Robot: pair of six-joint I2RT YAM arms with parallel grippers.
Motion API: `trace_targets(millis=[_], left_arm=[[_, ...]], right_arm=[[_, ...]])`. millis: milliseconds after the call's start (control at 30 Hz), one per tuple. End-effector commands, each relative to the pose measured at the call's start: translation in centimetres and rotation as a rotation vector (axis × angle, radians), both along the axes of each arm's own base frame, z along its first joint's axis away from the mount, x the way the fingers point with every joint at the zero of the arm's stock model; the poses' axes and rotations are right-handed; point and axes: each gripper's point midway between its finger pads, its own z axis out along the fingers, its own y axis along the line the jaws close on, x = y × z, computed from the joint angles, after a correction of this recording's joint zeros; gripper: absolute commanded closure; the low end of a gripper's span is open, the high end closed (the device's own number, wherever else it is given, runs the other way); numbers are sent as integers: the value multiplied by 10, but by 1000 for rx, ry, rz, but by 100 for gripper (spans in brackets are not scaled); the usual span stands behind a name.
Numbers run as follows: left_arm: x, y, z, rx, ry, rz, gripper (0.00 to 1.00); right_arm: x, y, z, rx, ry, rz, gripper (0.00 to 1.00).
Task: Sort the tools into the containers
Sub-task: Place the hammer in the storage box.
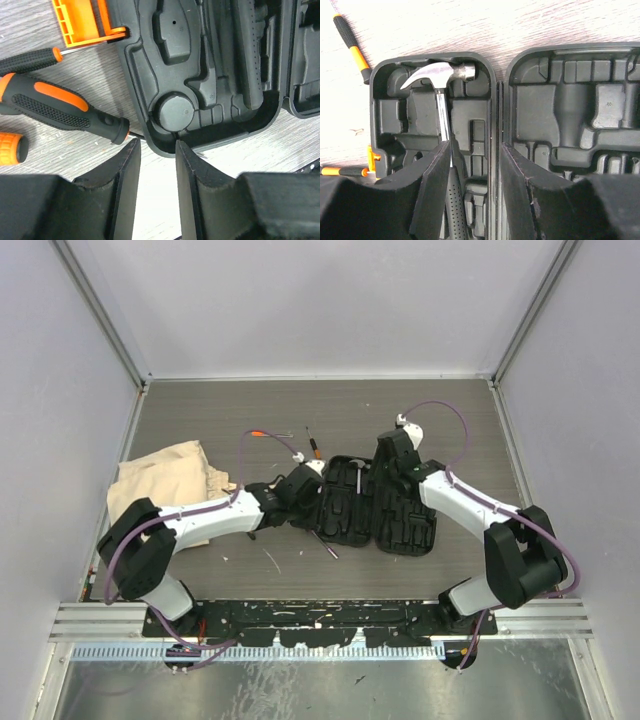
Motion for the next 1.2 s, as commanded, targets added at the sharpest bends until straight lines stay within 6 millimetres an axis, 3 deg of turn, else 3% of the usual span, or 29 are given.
trace_targets(millis=[0,133,300,467,733,900,1167], left_arm=[[9,5,28,-13,-91,21,65],[11,7,28,-7,-99,30,63],[13,5,27,-7,-94,31,63],[14,-1,33,-24,-105,15,62],[10,-31,55,-52,-163,-63,55],[8,-55,50,-48,-157,-99,56],[16,-83,35,-28,-143,-122,53]], right_arm=[[11,5,22,31,-55,22,51],[8,16,23,67,-42,66,52],[1,14,12,62,-16,27,51],[8,16,9,39,-12,45,54],[31,14,20,75,-26,74,61],[46,27,22,121,-15,164,66],[63,41,8,101,44,241,67]])
